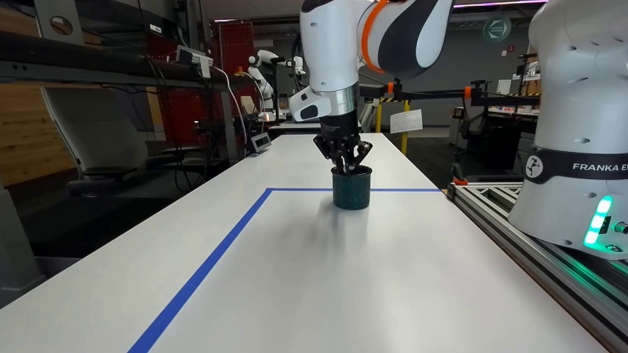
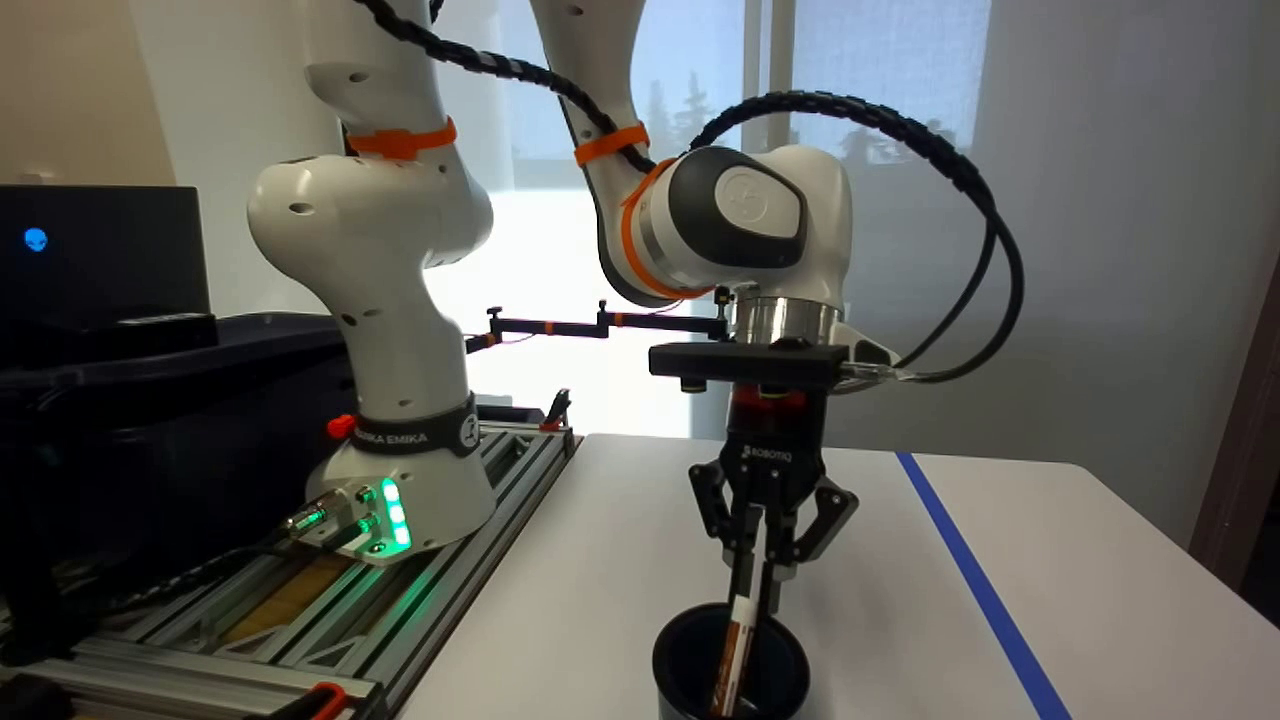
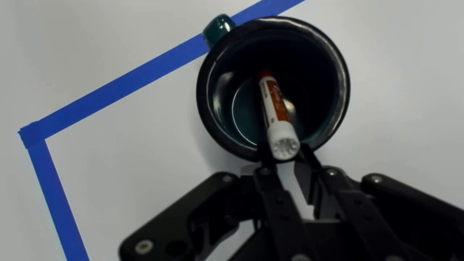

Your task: Take the marker out of the cup

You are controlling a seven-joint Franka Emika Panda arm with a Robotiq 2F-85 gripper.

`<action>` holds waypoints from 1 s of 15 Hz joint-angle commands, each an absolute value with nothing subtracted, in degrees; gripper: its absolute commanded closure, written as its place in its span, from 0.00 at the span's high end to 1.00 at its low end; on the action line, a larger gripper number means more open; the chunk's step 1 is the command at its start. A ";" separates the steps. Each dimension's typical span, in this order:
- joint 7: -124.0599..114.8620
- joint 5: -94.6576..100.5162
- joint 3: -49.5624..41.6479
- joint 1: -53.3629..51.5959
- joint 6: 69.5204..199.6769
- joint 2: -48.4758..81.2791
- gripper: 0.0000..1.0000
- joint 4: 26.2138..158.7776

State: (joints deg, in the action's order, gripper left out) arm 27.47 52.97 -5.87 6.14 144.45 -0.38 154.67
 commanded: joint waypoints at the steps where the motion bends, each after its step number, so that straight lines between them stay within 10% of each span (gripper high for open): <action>1: 27.86 51.80 -5.70 5.83 143.56 -2.23 0.05 155.28; 15: 38.85 40.77 -5.45 2.83 134.73 -16.58 0.05 157.00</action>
State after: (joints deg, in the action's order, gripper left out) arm 34.96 44.25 -5.68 4.29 138.09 -10.55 155.16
